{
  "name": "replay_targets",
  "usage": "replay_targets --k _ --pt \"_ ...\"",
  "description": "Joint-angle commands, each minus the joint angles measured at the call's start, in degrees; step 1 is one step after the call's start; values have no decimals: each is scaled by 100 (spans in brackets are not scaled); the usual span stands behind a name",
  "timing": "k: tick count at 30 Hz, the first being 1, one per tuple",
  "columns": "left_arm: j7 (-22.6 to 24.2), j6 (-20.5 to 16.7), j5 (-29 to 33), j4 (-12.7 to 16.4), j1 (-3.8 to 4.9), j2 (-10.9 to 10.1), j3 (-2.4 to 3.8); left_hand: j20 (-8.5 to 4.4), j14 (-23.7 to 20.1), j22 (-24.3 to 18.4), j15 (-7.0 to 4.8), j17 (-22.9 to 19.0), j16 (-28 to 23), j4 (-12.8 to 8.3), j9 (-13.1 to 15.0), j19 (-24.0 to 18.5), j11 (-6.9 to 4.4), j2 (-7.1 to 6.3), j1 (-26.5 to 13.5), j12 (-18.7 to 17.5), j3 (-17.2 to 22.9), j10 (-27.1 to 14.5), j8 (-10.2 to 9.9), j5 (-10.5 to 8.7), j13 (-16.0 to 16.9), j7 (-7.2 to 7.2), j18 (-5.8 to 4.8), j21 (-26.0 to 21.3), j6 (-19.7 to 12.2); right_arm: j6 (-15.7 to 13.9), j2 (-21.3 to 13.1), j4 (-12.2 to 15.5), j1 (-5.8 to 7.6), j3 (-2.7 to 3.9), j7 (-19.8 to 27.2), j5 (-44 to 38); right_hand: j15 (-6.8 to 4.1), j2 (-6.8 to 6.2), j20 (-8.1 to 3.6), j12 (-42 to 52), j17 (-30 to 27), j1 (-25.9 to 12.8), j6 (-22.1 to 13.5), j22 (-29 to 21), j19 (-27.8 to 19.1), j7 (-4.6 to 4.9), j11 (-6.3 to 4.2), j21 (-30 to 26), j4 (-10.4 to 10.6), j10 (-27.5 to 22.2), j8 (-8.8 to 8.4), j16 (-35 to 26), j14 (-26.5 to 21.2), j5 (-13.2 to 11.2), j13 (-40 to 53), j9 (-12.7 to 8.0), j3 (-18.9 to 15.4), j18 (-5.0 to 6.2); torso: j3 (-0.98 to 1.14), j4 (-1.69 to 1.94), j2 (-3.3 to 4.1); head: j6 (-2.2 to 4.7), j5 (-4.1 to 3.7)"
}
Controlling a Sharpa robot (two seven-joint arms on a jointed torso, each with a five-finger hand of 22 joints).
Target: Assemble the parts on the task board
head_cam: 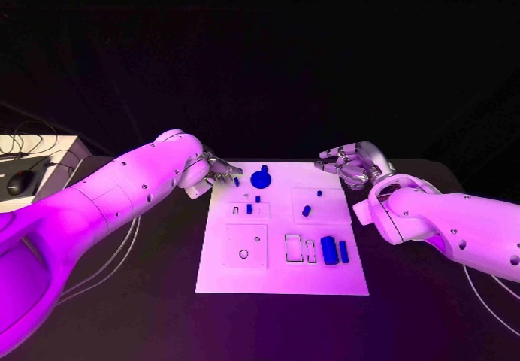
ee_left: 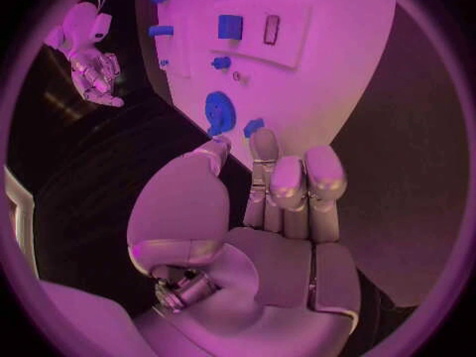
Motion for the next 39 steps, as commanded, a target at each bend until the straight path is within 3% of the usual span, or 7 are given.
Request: replay_targets --k 1,7,14,25,39 --pt "6 140 63 -34 10 40 -15 4 30 9 3 1 19 -14 16 35 5 26 25 2 -19 24 -39 -6 -3 2 -41 21 37 49 0 20 -1 2 54 -50 -25 8 -19 -9 -5 -48 -3 1093 461 55 -33 -21 -12 -8 15 -22 12 31 -1 -1 -10 52 1 -1 8 4 -6" --pt "12 132 70 -104 10 62 -46 6 30 5 4 0 16 -16 28 29 7 30 33 0 -23 20 -51 -6 -3 4 -39 12 38 38 -7 36 -1 3 56 -55 -25 8 -19 -9 -5 -48 -3 1093 461 55 -33 -21 -12 -8 15 -22 12 31 -1 -1 -10 52 0 4 10 -9 -24" --pt "37 102 84 -174 10 100 -71 8 29 7 6 -1 9 -40 46 28 8 53 78 -2 -17 15 -75 -6 -3 6 -39 9 38 30 -3 43 0 3 60 -58 -25 8 -19 -9 -5 -48 -3 1093 461 55 -33 -21 -12 -8 15 -22 12 31 -1 -1 -10 52 1 -23 29 -8 -29" --pt "96 52 91 -273 9 157 -112 12 26 -6 7 -8 -4 -96 63 12 10 137 159 -6 5 1 -105 -6 1 9 -34 -15 31 16 8 48 2 3 70 -59 -25 8 -19 -9 -5 -48 -3 1093 461 55 -33 -21 -12 -8 15 -22 12 31 -1 -1 -10 52 -1 -6 19 -18 -58" --pt "169 75 148 -246 9 166 -120 28 20 -20 14 -19 -30 -238 59 -9 19 198 288 -22 -13 -26 -165 -14 0 22 -26 -49 20 18 14 50 5 4 66 -59 -27 8 -21 -12 -7 -51 0 1092 461 54 -34 -22 -22 -7 14 -27 12 33 1 -1 1 51 -3 -2 18 -43 -51"
